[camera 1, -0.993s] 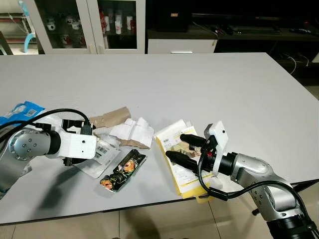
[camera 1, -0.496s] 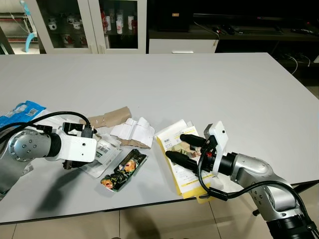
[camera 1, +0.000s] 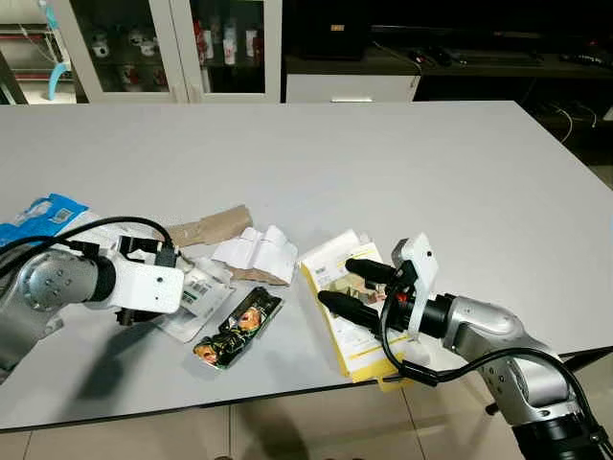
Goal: Picking trash to rubbish bin
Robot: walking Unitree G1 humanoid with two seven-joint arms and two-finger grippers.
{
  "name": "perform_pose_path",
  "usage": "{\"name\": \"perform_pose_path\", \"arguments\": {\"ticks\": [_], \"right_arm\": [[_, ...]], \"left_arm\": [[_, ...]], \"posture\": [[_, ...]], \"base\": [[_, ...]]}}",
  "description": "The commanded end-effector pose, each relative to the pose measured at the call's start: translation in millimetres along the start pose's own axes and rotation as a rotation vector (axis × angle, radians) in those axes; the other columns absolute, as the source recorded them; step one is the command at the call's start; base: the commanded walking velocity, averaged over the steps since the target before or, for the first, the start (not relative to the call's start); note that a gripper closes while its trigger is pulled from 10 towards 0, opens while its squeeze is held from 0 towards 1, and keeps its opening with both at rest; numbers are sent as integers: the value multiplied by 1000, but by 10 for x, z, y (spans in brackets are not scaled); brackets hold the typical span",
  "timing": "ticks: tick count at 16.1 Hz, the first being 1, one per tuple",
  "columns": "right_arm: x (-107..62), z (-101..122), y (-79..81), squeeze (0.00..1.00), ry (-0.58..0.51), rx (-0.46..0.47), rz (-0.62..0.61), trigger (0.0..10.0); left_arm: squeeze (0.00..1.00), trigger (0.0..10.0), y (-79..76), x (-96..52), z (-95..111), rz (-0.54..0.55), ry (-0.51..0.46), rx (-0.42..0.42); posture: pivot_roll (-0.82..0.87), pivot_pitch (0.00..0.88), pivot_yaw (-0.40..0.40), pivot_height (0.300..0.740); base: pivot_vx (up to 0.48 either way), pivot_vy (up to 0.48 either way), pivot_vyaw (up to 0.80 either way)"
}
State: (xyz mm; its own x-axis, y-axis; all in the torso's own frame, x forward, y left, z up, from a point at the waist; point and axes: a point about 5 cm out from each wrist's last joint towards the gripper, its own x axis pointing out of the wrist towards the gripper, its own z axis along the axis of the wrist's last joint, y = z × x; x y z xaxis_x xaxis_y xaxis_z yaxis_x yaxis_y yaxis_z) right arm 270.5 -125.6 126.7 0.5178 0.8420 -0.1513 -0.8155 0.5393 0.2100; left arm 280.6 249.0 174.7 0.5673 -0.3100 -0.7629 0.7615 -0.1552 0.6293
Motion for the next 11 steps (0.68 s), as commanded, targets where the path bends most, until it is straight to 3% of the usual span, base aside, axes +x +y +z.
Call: {"name": "perform_pose_path", "arguments": {"ticks": [1,3,11], "right_arm": [[-17,22,29,0,-5,-9,9,10000],[-18,19,29,0,-3,-6,9,10000],[-15,12,43,0,0,0,12,10000]], "left_arm": [[0,10000,-56,57,17,-19,5,24],[0,10000,-122,139,33,-16,-6,30],[0,10000,-40,291,150,197,-38,98]], "posture": [[18,79,-62,740],[17,84,-63,740],[11,94,-66,740]], "base": [[0,0,0],[0,0,0],[0,0,0]]}}
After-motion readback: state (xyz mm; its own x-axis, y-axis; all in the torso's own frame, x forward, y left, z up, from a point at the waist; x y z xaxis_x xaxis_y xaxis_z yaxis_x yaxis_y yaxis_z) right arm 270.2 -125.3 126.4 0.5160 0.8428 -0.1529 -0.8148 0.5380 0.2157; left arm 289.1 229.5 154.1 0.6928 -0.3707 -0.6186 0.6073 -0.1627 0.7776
